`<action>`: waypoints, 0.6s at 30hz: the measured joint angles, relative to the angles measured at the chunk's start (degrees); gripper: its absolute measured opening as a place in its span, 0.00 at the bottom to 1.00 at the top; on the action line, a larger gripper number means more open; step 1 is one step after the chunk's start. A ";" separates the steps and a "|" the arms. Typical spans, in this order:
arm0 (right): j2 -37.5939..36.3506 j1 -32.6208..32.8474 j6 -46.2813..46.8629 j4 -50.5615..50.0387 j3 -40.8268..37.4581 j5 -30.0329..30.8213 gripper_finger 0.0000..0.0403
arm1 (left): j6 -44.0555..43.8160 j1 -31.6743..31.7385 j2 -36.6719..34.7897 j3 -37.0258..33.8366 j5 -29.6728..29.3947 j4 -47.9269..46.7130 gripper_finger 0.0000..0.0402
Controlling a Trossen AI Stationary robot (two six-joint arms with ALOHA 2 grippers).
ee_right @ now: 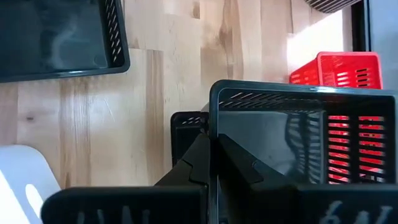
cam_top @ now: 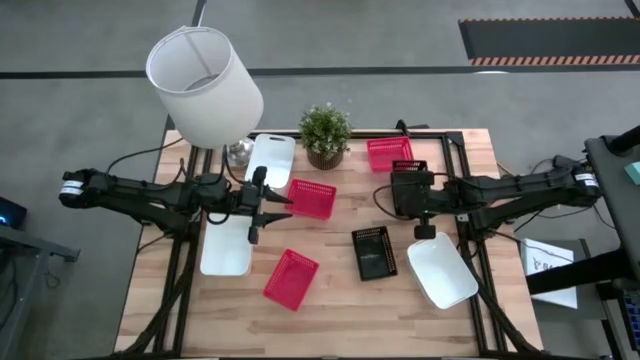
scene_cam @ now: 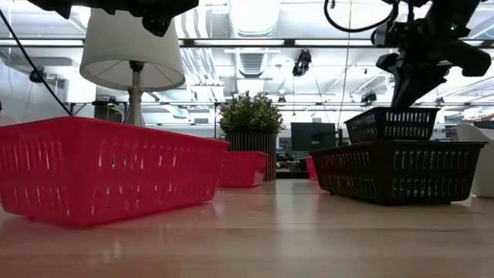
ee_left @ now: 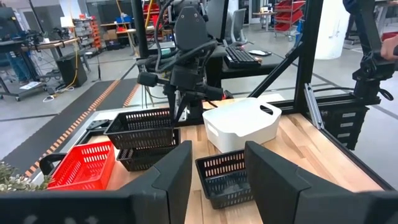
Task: Stack baskets by color
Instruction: Stack the left black bin on the right black bin
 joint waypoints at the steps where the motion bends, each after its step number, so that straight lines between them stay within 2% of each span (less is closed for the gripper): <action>1: 0.62 0.00 0.01 -0.01 0.00 -0.02 0.02 | 0.02 0.01 0.00 0.00 0.00 0.01 0.33; 12: 6.84 0.00 -0.11 -0.27 0.00 -0.17 0.02 | 0.22 0.01 0.00 0.00 0.00 0.01 0.33; 18: 8.96 0.00 -0.04 -0.24 0.00 -0.08 0.08 | 0.31 0.01 0.00 0.00 0.00 0.03 0.33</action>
